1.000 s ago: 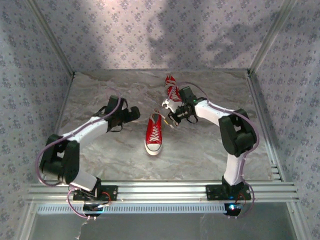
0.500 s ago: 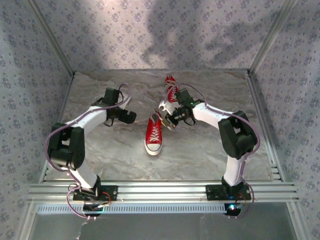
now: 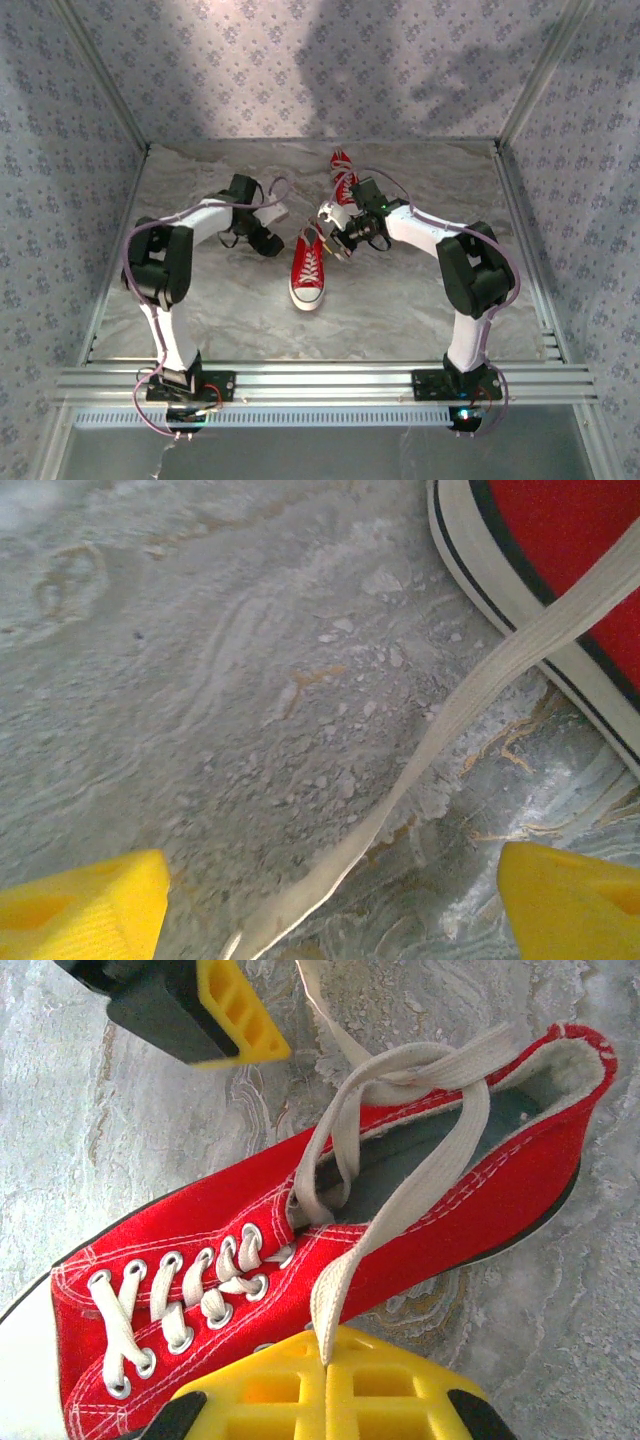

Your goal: Tie the shoes

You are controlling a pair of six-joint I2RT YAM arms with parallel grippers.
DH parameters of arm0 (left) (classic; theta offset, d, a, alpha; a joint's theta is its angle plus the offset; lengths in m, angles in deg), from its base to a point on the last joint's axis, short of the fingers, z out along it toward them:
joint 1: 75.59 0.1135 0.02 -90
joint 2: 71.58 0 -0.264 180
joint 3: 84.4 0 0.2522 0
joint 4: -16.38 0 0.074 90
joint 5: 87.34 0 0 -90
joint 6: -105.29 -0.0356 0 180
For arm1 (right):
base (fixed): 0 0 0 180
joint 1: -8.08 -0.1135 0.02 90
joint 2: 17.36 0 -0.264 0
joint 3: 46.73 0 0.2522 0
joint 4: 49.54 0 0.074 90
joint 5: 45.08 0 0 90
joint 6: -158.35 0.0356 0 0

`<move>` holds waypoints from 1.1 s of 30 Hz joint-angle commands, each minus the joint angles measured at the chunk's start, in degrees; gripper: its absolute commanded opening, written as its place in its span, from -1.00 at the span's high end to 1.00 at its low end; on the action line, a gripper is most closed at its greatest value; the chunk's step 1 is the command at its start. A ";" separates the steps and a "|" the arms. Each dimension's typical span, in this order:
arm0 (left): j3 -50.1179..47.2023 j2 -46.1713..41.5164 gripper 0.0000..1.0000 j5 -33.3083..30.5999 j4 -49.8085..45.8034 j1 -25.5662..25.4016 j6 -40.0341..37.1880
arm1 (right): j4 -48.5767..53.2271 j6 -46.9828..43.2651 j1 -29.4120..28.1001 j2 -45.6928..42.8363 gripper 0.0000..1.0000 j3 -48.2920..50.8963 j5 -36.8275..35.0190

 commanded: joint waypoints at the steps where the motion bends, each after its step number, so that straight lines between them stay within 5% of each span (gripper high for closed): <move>1: 1.80 1.77 -0.66 -1.35 -3.68 -1.16 -4.32 | 1.89 0.23 0.14 0.18 1.00 -0.40 0.52; 11: 6.60 6.78 -0.41 -8.53 -5.99 -3.38 -6.44 | 2.02 0.29 0.21 0.18 1.00 -0.32 0.81; 16: 7.45 7.90 0.08 -8.55 -7.96 -3.74 -6.87 | 1.96 0.47 0.25 -0.39 1.00 0.04 0.37; 18: 6.50 6.40 0.51 -7.60 -7.24 -3.73 -6.04 | 1.86 0.94 0.17 -0.67 1.00 0.16 -0.66; 23: 1.49 -1.41 1.00 -7.51 -1.24 -3.34 2.61 | 0.51 6.01 0.00 -2.29 1.00 1.36 -6.58; 33: -11.73 -16.80 1.00 -17.90 13.14 -1.91 30.22 | -3.32 15.81 1.11 -6.13 1.00 5.08 -16.51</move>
